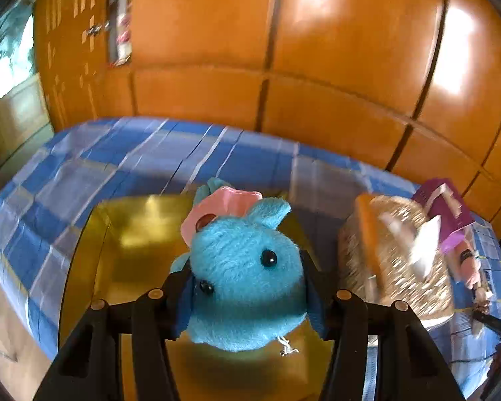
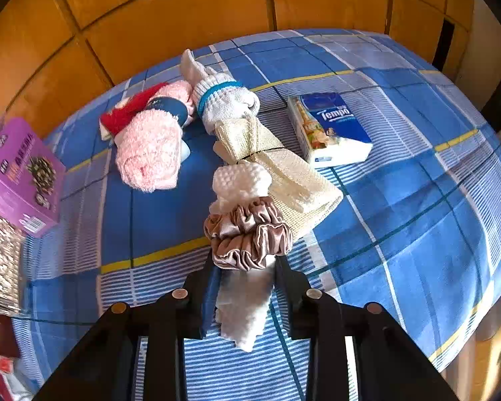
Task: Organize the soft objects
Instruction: 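Place the blue plush in the tray with the left tool while the right tool grasps a white sock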
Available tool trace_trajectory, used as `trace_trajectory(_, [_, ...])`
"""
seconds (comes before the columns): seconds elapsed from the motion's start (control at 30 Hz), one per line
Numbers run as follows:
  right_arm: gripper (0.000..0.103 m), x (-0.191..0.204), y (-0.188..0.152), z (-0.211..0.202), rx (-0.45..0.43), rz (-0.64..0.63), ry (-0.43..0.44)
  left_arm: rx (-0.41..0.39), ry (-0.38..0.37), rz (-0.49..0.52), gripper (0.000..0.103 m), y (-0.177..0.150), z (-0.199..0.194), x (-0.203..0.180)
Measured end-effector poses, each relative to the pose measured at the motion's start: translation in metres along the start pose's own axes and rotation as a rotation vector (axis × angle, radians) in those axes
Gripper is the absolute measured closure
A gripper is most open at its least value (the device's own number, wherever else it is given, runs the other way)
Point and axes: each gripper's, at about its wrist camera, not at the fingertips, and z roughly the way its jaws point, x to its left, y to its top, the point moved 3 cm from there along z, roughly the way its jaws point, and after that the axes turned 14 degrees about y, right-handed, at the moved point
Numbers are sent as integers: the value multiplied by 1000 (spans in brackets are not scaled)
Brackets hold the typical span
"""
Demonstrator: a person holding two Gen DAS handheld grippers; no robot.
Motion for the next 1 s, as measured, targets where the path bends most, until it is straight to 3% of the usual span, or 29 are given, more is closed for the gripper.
trace_trajectory(0.2, [77,17,-13,2,11,-76,-20,78,13,-60,47,-18,16,24])
trace_trajectory(0.47, [77,18,-9,7,45,-56,-41,114,44,-168,45,-25,27,53])
trace_trajectory(0.63, [79,23,-2,6,58,-31,-34,132,89,-187,37,-32,35,73])
trace_trajectory(0.8, [79,63,17,-9,22,-111,23,116,82,-168,29,-40,32,78])
trace_trajectory(1.0, [79,131,72,-13,-43,-244,67,72,75,-140,19,-46,15,75])
